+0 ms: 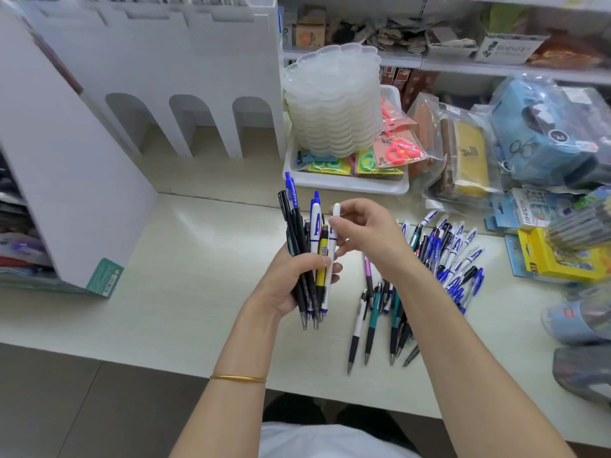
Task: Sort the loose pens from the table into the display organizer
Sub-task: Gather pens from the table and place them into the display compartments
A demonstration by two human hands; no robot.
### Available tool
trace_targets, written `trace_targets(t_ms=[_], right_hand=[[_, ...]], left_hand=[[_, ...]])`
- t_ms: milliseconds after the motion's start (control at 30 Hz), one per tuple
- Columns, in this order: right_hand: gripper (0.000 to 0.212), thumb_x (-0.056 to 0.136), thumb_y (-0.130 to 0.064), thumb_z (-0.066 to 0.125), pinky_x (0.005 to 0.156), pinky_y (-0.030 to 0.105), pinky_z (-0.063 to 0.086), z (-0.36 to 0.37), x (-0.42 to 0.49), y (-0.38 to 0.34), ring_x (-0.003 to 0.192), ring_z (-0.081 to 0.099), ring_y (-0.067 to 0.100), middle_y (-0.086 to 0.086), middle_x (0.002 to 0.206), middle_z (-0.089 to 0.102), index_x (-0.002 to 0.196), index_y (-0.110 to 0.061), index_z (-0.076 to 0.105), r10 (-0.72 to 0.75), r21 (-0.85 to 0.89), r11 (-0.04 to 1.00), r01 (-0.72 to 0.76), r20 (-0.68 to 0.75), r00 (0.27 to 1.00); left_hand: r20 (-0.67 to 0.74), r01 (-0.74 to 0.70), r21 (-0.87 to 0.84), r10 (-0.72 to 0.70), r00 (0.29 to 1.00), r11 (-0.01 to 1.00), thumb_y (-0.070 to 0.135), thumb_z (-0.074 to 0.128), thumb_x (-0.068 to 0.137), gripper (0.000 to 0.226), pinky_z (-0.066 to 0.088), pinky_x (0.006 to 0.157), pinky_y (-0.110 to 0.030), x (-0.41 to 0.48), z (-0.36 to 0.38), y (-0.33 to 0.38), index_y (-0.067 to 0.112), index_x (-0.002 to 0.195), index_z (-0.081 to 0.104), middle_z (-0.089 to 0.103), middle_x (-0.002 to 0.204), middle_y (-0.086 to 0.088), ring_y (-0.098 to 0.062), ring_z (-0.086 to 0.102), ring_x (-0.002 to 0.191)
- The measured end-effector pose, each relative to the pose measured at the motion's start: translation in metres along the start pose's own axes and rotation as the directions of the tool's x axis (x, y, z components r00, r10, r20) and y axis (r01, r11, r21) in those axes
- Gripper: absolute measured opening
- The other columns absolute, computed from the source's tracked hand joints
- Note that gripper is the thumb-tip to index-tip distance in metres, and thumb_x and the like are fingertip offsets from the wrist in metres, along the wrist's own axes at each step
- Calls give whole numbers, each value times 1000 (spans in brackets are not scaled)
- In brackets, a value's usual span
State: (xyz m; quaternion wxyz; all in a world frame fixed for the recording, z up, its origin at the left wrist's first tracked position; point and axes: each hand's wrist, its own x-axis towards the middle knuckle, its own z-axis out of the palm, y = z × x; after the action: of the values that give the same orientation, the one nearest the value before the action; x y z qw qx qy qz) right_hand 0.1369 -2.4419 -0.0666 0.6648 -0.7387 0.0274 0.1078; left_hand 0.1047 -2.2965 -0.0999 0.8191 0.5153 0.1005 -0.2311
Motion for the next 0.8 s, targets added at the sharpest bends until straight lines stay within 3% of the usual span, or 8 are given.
trace_targets(t_ms=[133,367,500,600,733,800], right_hand=[[17,83,-5,71,46,24,43,9,0,-8,56,52,16,6,71,60,94,-6,58,-43,-20,999,44,81,996],[22,83,-11,71,40,20,30,49,4,-22,42,41,9,1,65,51,89,-7,50,22,9,1000,-27,343,939],[31,80,-17,75,36,20,35,95,-1,-33,43,47,8,1,65,53,86,-8,47,-60,-119,987,111,370,927],[29,78,-24,77,42,21,35,127,-3,-45,48,44,9,-1,65,52,83,-8,53,-78,-201,963,178,426,901],[18,82,-15,74,39,17,31,174,-10,-67,41,39,9,-1,58,50,83,-6,58,-24,-155,981,120,513,858],[16,84,-12,72,38,19,31,203,-14,-79,39,39,10,-3,52,50,78,-6,59,-49,-162,974,160,533,844]], left_hand=[[19,5,-30,-5,1000,1000,4,60,67,38,56,62,-30,-12,-5,2,6,105,61,70,79,-7,-18,67,67],[-173,-96,3,95,980,995,3,60,65,31,53,55,-26,-47,-19,15,7,96,61,67,69,-5,-16,65,61],[-288,-158,26,159,944,987,-11,60,74,28,51,52,-23,-73,-33,26,6,97,60,63,72,-7,-15,65,62],[-340,-208,18,202,918,978,-1,62,66,38,51,54,-25,-98,-57,34,3,103,58,62,69,-3,-17,63,62],[-403,-252,65,256,879,966,-10,64,81,27,53,63,-30,-131,-99,51,9,100,61,62,72,-2,-18,62,68],[-401,-274,85,285,871,958,-8,66,81,28,53,67,-33,-148,-125,64,11,102,63,64,75,-2,-19,62,72]])
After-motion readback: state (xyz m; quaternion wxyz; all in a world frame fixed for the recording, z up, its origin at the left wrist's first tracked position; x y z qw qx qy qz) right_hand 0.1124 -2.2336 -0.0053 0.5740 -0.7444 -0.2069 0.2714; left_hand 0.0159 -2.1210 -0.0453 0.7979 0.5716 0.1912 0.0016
